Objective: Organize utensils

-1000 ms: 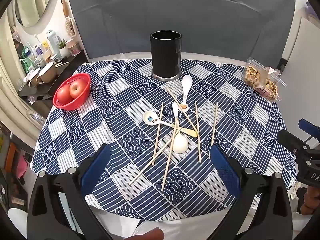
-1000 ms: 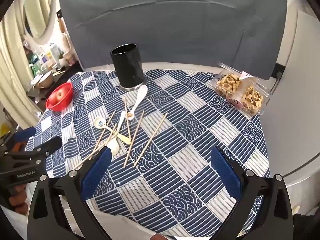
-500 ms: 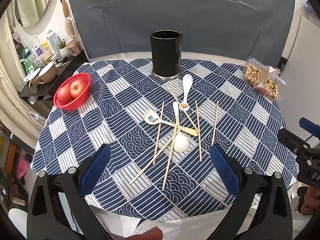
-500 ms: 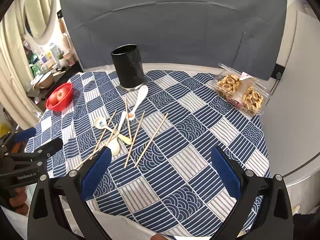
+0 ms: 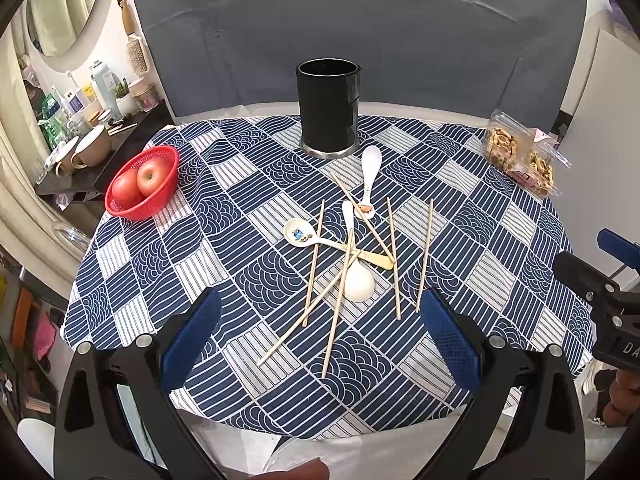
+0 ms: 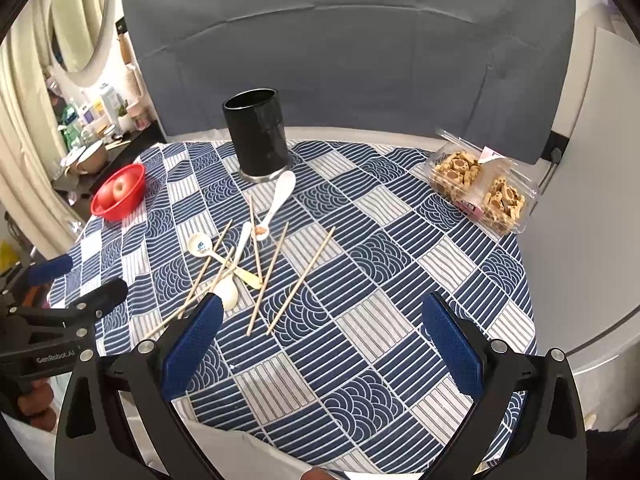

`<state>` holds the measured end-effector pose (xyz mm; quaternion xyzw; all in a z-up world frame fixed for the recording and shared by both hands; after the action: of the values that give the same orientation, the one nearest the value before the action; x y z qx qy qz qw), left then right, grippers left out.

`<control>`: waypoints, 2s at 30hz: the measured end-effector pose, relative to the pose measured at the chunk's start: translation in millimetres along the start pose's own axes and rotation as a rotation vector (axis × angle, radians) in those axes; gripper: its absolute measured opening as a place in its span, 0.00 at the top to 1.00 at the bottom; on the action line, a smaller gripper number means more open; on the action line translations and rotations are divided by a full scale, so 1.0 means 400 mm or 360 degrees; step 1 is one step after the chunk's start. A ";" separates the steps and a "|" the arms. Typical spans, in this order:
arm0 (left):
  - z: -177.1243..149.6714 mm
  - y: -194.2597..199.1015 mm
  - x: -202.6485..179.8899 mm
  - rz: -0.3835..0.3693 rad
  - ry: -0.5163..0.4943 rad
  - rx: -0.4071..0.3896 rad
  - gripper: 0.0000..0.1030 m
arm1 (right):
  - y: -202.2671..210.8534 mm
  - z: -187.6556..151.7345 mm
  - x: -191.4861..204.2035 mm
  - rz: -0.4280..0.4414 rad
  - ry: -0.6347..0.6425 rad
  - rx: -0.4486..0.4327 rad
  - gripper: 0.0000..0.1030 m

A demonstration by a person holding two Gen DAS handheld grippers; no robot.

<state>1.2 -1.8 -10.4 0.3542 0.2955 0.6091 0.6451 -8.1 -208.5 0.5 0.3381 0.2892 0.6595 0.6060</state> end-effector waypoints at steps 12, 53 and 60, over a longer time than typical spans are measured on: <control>-0.004 -0.005 0.000 0.0003 0.0005 0.0011 0.06 | 0.001 -0.003 -0.003 -0.0025 0.0000 0.0003 0.07; -0.005 -0.029 0.042 -0.0011 0.0033 0.0066 0.06 | 0.014 -0.021 -0.022 -0.0042 -0.0028 -0.0007 0.07; -0.019 -0.035 0.063 0.0118 -0.0058 0.0017 0.06 | 0.016 -0.019 -0.040 -0.0050 -0.0067 -0.0015 0.07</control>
<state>5.3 23.9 -24.9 0.3795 0.2737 0.6245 0.6253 -17.3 -224.9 -0.6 0.3442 0.2785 0.6440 0.6239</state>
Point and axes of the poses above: each gripper's, at about its wrist camera, not at the fingertips, and y roughly against the way its jaws point, x to its left, z to its top, the point moved 1 cm from there along -y, roughly the way its jaws point, and after that the axes turned 1 degree about x, right-handed, at the moved point
